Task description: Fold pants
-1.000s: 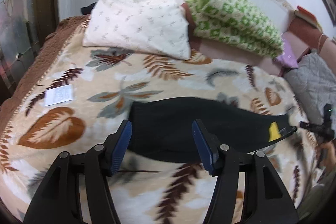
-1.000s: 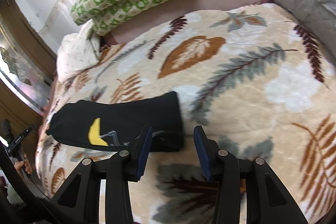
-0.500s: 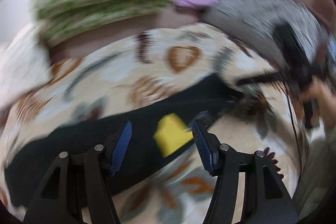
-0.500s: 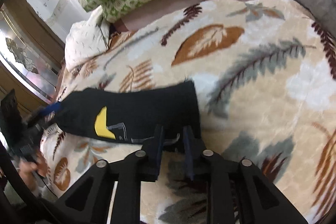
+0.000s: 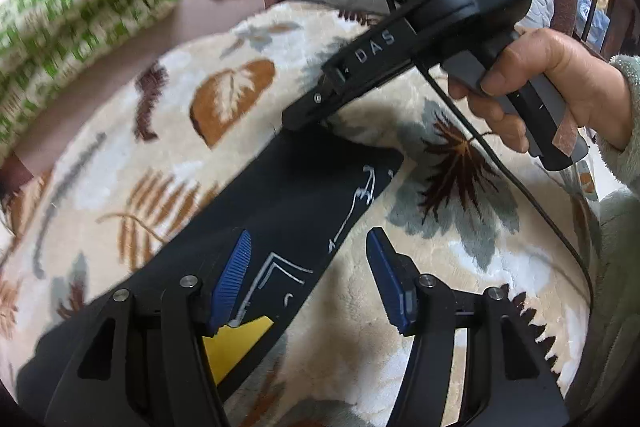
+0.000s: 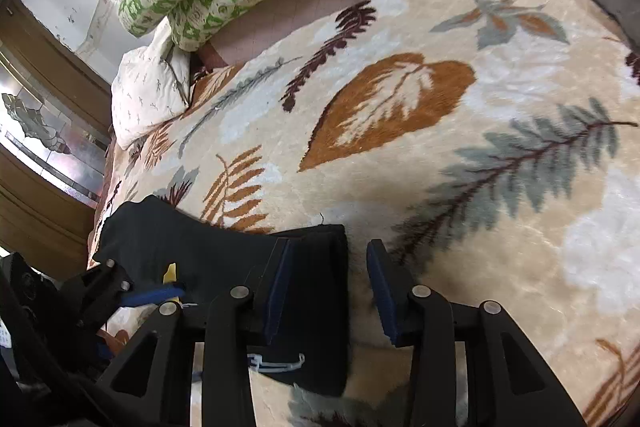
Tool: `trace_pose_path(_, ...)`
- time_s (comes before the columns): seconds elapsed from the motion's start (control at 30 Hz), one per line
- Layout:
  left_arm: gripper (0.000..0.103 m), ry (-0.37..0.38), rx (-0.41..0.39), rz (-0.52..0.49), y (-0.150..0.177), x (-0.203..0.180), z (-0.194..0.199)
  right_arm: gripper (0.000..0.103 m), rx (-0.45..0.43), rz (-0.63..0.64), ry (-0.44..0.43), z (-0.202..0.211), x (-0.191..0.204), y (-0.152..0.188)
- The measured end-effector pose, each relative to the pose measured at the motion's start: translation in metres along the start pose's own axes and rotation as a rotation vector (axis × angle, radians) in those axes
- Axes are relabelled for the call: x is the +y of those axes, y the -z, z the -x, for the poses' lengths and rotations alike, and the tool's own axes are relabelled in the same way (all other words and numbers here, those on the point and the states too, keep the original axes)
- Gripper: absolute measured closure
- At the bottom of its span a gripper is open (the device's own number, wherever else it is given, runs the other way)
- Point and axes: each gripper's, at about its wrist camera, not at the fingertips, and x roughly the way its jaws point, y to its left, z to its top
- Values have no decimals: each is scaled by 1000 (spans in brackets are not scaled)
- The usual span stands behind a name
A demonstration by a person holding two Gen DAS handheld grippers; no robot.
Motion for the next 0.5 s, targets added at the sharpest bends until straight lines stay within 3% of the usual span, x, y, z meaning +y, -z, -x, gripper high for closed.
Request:
trace_pose_path(0.07, 44, 42, 37, 25, 5, 2, -9, 99, 12, 4, -7, -6, 2, -1)
trace_pose_path(0.27, 44, 103, 58, 90, 17, 9, -20, 103, -86, 18, 26, 7, 3, -10)
trace_pose_path(0.47, 45, 153, 40, 157, 20, 17, -17, 102, -52, 9, 66, -9, -8, -6)
trace_pose_path(0.5, 45, 164, 33, 177, 19, 19, -12, 96, -57, -4, 55, -7, -9, -3)
